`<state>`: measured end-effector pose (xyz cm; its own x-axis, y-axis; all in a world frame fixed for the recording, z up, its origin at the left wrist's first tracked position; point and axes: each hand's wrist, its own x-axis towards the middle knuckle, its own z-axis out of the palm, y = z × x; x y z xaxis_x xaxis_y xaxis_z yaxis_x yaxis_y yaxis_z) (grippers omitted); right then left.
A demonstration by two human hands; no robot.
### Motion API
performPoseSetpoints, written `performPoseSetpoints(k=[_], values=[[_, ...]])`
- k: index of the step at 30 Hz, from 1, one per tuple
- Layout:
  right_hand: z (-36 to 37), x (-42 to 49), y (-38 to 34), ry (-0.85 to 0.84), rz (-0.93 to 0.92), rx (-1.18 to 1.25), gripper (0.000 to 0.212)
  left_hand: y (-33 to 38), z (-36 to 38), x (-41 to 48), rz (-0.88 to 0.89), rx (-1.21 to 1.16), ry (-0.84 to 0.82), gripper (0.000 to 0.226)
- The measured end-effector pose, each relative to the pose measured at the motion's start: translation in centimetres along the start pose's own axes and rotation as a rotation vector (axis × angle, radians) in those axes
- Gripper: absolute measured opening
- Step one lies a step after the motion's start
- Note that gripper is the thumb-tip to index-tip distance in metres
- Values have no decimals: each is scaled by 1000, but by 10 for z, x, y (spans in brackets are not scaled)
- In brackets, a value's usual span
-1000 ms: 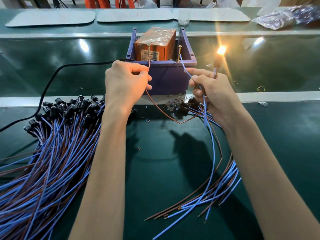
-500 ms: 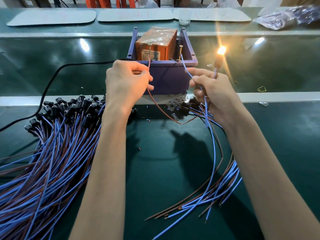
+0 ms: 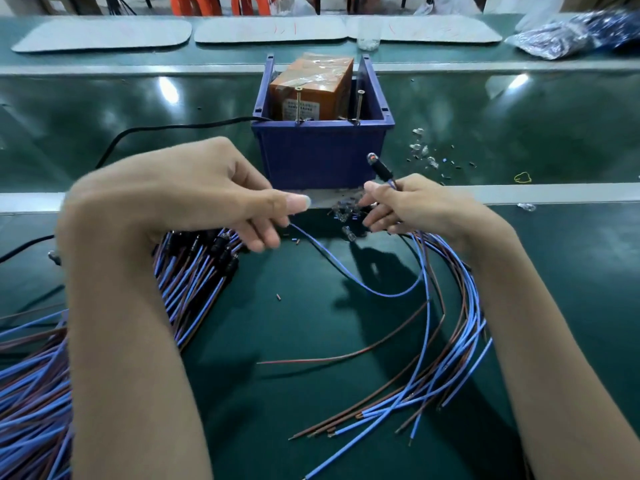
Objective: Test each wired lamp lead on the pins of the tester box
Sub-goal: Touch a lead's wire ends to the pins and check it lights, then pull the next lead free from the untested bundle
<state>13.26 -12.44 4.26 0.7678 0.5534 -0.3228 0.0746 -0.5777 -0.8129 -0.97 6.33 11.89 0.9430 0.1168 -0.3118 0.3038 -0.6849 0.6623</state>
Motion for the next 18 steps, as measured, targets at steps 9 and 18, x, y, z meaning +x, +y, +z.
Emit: performPoseSetpoints(k=[9,18], values=[[-17,7,14,276,-72,-187,38,23,71,65,88,438,-247,24],[-25,8,24,297,-75,157,14,56,117,67,98,413,-592,29]])
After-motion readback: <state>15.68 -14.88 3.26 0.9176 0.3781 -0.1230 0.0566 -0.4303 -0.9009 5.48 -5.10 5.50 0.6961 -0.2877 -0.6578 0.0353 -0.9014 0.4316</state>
